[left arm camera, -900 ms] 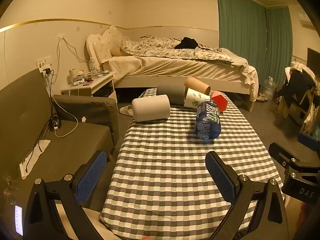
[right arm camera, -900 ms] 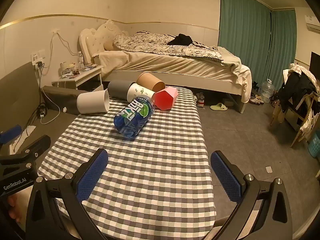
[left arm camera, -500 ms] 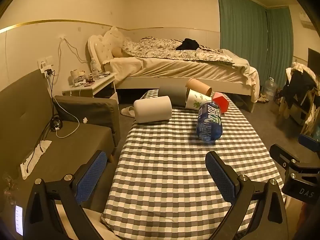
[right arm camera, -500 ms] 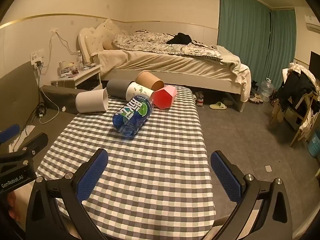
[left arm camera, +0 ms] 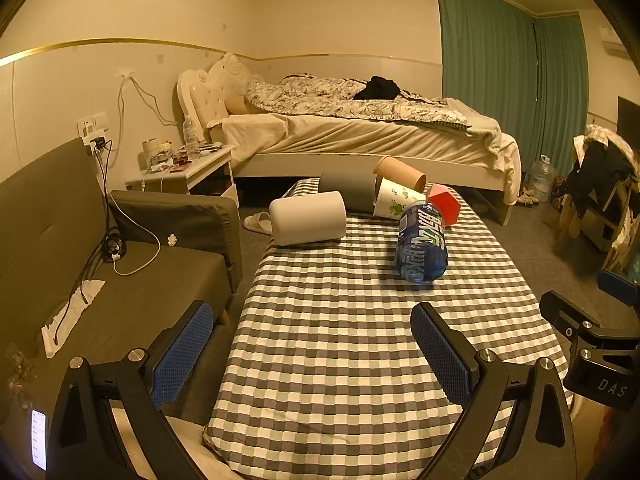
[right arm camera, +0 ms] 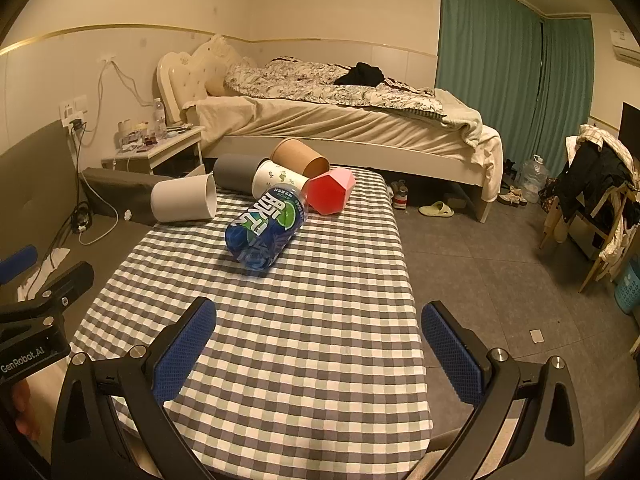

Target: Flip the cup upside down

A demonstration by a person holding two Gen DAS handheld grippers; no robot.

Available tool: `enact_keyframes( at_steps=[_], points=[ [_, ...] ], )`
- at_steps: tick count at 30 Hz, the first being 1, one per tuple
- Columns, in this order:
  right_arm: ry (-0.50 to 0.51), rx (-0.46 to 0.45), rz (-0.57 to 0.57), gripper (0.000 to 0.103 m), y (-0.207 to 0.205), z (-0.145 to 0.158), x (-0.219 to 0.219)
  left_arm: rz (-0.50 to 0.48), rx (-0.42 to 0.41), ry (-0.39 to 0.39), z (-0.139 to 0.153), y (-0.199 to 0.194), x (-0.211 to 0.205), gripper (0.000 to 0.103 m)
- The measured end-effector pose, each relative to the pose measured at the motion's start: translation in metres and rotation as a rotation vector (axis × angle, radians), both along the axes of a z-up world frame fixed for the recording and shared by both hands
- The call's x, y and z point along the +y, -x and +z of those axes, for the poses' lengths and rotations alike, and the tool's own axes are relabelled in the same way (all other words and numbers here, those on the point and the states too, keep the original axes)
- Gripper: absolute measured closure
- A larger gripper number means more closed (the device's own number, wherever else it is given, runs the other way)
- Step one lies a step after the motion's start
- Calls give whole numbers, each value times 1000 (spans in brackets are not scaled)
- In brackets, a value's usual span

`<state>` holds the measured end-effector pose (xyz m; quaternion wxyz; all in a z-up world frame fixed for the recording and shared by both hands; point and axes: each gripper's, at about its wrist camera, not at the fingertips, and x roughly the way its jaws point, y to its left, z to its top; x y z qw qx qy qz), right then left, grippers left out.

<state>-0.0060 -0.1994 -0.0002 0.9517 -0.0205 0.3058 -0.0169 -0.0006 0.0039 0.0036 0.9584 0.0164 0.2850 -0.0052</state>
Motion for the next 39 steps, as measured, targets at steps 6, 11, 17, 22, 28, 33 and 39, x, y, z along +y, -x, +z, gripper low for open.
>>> enact_keyframes(
  at_steps=[6, 11, 17, 22, 28, 33, 39],
  points=[
    [0, 2, 0, 0, 0, 0, 0, 5, 0, 4, -2, -1, 3, 1],
    [0, 2, 0, 0, 0, 0, 0, 5, 1, 3, -2, -1, 3, 1],
    [0, 3, 1, 0, -1, 1, -1, 4, 1, 3, -2, -1, 3, 1],
    [0, 4, 1, 0, -1, 0, -1, 4, 0, 2, -2, -1, 4, 1],
    [0, 3, 1, 0, -1, 1, -1, 4, 1, 3, -1, -1, 4, 1],
    [0, 3, 1, 0, -1, 2, -1, 4, 1, 2, -2, -1, 4, 1],
    [-1, 1, 0, 0, 0, 3, -1, 4, 0, 2, -1, -1, 4, 1]
  ],
)
